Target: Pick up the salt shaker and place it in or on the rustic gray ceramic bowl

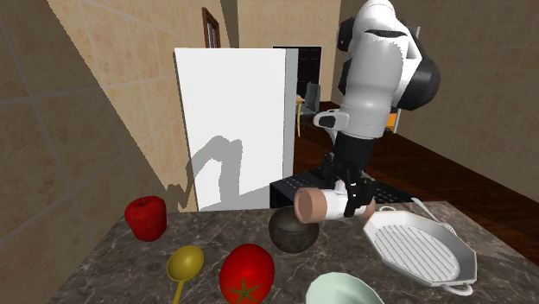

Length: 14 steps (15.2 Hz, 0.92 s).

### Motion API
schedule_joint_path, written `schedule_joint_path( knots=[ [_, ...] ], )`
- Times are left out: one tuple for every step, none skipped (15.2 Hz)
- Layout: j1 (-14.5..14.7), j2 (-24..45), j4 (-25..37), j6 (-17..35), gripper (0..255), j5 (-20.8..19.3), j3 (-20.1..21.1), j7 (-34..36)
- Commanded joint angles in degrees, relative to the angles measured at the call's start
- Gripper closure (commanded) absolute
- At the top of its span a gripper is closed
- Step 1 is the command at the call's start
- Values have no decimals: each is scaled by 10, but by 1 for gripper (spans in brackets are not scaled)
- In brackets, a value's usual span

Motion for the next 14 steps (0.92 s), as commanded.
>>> schedule_joint_path(
  knots=[
    [-11, -20, -18, 2, 255, 7, -18, -33],
    [-16, -28, -27, 4, 255, 9, -27, -49],
    [-21, -35, -35, 6, 255, 11, -36, -64],
    [-26, -42, -42, 7, 255, 12, -46, -80],
    [-32, -49, -49, 9, 255, 13, -55, -96],
    [-37, -54, -55, 10, 255, 14, -65, -111],
    [-43, -59, -61, 12, 255, 14, -74, -126],
    [-50, -65, -67, 14, 255, 14, -87, -146],
    [-50, -62, -72, 22, 255, 13, -87, -145],
    [-50, -59, -77, 30, 255, 12, -86, -143],
    [-51, -55, -82, 38, 255, 11, -86, -142],
    [-51, -52, -86, 46, 255, 10, -85, -141],
    [-51, -48, -91, 54, 255, 8, -85, -140],
    [-51, -44, -95, 62, 255, 7, -84, -138]
  ],
)
